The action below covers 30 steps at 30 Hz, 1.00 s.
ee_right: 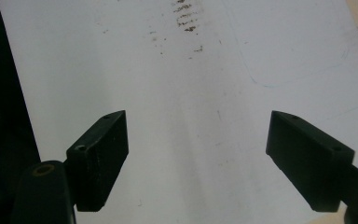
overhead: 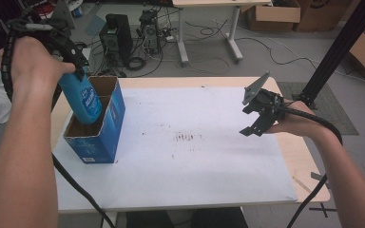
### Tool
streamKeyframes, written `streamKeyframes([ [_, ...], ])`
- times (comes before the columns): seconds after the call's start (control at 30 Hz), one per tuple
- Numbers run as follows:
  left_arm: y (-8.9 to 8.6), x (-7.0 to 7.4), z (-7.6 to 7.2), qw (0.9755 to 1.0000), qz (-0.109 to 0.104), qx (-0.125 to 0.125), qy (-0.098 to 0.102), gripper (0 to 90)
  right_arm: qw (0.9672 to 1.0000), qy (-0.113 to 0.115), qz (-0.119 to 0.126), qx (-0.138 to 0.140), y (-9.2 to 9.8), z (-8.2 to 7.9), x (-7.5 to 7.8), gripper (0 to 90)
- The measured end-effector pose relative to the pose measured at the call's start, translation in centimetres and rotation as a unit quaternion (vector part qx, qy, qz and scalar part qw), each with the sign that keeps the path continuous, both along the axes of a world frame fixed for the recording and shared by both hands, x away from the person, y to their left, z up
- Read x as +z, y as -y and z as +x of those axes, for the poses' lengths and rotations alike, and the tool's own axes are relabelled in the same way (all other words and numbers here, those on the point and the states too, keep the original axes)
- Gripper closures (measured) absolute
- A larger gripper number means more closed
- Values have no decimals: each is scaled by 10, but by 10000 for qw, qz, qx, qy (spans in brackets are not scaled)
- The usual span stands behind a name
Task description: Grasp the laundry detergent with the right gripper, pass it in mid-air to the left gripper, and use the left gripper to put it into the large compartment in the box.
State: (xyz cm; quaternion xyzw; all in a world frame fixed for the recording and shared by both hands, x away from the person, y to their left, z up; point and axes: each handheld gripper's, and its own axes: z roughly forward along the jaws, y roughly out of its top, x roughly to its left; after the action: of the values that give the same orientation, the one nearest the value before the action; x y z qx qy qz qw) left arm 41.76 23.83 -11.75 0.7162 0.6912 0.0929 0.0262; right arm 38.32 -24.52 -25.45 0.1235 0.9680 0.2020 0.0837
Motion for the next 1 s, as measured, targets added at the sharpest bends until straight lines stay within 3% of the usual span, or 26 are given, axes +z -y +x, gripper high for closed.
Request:
streamKeyframes([
  [0.23,-5,-28,4,9999,-45,43,-126,388,10000,-49,48,-40,1,0,-1,209],
  [0.6,-8,-75,10,9988,-27,-27,-479,388,9999,-138,-4,-17,-2,0,-6,218],
  [1.0,-8,-112,13,9984,-60,0,-566,388,9998,-180,6,-32,-2,2,-9,220],
])
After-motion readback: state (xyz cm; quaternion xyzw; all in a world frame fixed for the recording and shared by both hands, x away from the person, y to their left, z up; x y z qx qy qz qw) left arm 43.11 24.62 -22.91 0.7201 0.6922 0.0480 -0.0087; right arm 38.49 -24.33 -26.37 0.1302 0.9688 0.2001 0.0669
